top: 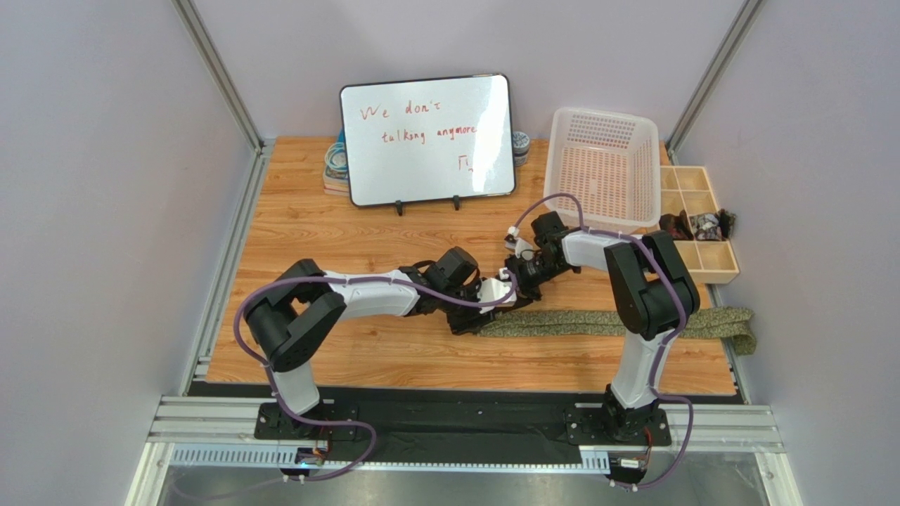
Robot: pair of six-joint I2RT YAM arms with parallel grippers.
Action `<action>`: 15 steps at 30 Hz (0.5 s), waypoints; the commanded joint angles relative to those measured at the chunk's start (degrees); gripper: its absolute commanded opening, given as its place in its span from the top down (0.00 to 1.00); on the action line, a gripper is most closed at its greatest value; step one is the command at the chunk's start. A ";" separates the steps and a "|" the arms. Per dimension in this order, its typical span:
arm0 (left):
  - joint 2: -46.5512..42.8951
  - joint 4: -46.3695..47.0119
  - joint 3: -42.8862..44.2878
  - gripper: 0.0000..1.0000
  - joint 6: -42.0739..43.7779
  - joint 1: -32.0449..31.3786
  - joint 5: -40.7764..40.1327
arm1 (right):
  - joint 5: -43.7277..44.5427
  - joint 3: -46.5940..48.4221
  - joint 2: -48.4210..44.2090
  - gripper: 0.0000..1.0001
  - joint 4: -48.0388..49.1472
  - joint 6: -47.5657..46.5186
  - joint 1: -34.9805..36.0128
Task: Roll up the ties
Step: Roll the tie at the center of the board.
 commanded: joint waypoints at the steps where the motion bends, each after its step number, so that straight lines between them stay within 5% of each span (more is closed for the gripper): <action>1: -2.94 -7.26 -1.97 0.41 -0.16 0.83 2.73 | -3.04 -1.47 -2.60 1.00 10.78 6.56 0.26; 15: -2.42 -0.05 -3.65 0.20 -4.64 0.13 0.98 | -5.41 -5.43 -6.29 1.00 9.58 9.38 1.23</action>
